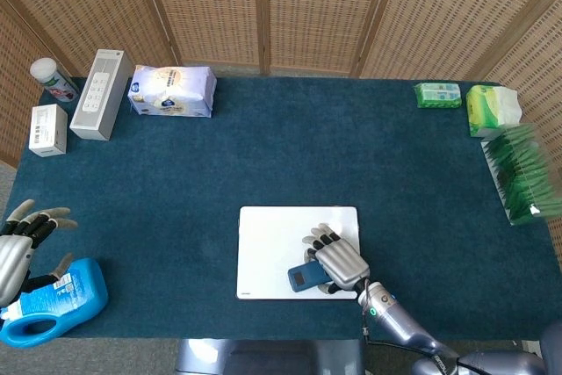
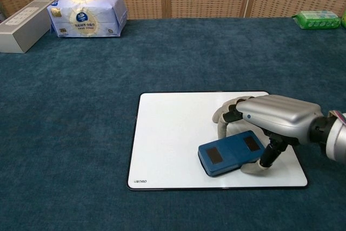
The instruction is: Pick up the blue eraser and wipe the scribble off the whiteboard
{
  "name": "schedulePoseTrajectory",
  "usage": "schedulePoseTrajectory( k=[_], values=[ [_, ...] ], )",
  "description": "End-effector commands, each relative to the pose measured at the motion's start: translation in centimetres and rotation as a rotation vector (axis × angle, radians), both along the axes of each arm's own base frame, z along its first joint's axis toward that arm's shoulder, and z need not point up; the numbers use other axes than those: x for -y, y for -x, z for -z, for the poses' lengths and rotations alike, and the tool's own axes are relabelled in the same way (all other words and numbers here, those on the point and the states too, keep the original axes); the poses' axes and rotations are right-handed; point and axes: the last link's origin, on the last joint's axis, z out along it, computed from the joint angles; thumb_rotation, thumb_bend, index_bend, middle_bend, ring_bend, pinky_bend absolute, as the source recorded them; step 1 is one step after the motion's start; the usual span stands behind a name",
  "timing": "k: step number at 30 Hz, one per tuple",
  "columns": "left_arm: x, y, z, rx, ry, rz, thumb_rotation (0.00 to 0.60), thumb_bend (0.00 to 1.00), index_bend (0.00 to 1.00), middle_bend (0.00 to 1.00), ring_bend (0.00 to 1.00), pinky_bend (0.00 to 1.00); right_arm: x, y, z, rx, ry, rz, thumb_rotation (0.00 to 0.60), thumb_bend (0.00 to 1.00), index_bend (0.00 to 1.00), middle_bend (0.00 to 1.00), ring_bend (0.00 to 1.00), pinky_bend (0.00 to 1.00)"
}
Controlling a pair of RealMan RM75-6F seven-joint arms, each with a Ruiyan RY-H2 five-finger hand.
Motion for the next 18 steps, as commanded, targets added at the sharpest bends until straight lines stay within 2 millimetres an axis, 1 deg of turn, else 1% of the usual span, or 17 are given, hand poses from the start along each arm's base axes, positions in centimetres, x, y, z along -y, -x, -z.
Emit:
schedulePoseTrajectory(
  k=[1,10,18],
  values=[
    [0.1,0.0,-0.1,-0.001,-0.002,0.000,0.600,0.43,0.32,0.24,0.22,0.07,0.4,0.0,0.0,0.002,0.004,-0.004,0.600,0.21,0.56,0.19,0.00,0.00],
    [0.4,0.0,-0.4,-0.004,-0.015,-0.008,0.600,0.43,0.32,0.24,0.22,0.07,2.3,-1.0,0.1,0.013,0.020,-0.036,0.600,0.21,0.56,0.19,0.00,0.00],
    [0.6,-0.1,-0.5,-0.006,-0.018,-0.009,0.600,0.43,0.32,0.24,0.22,0.07,4.3,-2.4,-0.5,0.026,0.039,-0.067,0.600,0.21,0.56,0.19,0.00,0.00]
  ],
)
